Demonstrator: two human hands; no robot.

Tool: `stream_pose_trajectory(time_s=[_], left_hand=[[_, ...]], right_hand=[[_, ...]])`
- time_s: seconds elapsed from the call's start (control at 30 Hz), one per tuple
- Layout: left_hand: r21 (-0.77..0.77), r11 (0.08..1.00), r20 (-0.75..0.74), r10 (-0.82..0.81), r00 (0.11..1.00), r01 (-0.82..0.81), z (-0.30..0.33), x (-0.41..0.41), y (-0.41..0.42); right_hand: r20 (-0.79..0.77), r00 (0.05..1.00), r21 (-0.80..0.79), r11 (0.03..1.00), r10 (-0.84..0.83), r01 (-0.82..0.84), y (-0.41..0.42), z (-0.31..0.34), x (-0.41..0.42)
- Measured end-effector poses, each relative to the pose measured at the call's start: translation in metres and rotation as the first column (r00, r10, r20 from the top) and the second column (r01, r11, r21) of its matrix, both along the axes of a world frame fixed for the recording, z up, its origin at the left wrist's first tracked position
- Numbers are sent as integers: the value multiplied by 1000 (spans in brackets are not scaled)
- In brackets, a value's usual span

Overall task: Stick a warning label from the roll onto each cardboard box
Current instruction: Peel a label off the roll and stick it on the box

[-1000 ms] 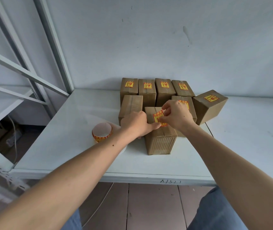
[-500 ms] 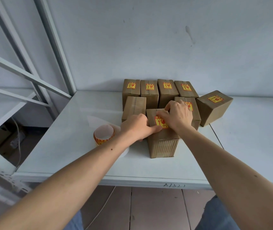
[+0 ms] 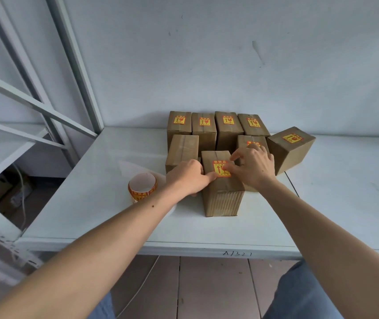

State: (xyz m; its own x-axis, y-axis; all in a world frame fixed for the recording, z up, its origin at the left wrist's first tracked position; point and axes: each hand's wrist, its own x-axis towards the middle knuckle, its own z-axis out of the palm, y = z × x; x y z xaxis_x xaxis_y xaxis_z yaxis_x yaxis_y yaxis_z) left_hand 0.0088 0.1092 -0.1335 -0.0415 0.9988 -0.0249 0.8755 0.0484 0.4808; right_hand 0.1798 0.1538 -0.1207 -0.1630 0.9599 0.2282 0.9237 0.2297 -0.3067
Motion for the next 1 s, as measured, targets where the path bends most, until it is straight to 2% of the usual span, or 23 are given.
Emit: stream_pose_trajectory(time_s=[0.1,0.17,0.27,0.33,0.43,0.6,0.7,0.8,0.83,0.9,0.93,1.0], left_hand=[[-18,1000,10,-21,1000,21,2,-4,-3],[9,1000,28,-19,999,19,6,-9,-7],[83,996,24,19,1000,-21,15,-22,-13],[131,990,-10,57,998,-55,20,-33,-14],[169,980,-36,113,993,-105,25,-53,-18],[143,989,-62,57,996,-48,26,-92,-26],[59,998,-60,-11,998,15,24,-118,-32],[-43,993,-46,-108,993,106,18,-139,-41],[-63,989,-36,-138,990,135,16,-144,-44],[-85,978,-32,-193,981,190,11,-152,-48],[-88,972,-46,-222,974,218,9,-155,-49],[-114,958,-86,-273,958,263,6,-160,-52]], right_hand=[[72,988,22,990,134,-136,-8,3,0],[88,966,-31,970,243,-241,-19,10,5],[236,905,-117,935,355,-336,-34,17,11],[281,894,-104,938,348,-332,-32,16,10],[263,922,-48,958,285,-283,-21,14,0],[271,947,8,983,174,-183,-4,9,-27],[158,977,85,984,145,-159,-9,5,-48],[8,953,164,940,303,-301,-27,1,-76],[-64,923,138,919,379,-368,-34,-1,-86],[-200,852,-11,868,484,-496,-49,-2,-104],[-222,827,-79,836,516,-543,-56,-3,-111],[-142,803,-151,789,579,-596,-62,-9,-123]])
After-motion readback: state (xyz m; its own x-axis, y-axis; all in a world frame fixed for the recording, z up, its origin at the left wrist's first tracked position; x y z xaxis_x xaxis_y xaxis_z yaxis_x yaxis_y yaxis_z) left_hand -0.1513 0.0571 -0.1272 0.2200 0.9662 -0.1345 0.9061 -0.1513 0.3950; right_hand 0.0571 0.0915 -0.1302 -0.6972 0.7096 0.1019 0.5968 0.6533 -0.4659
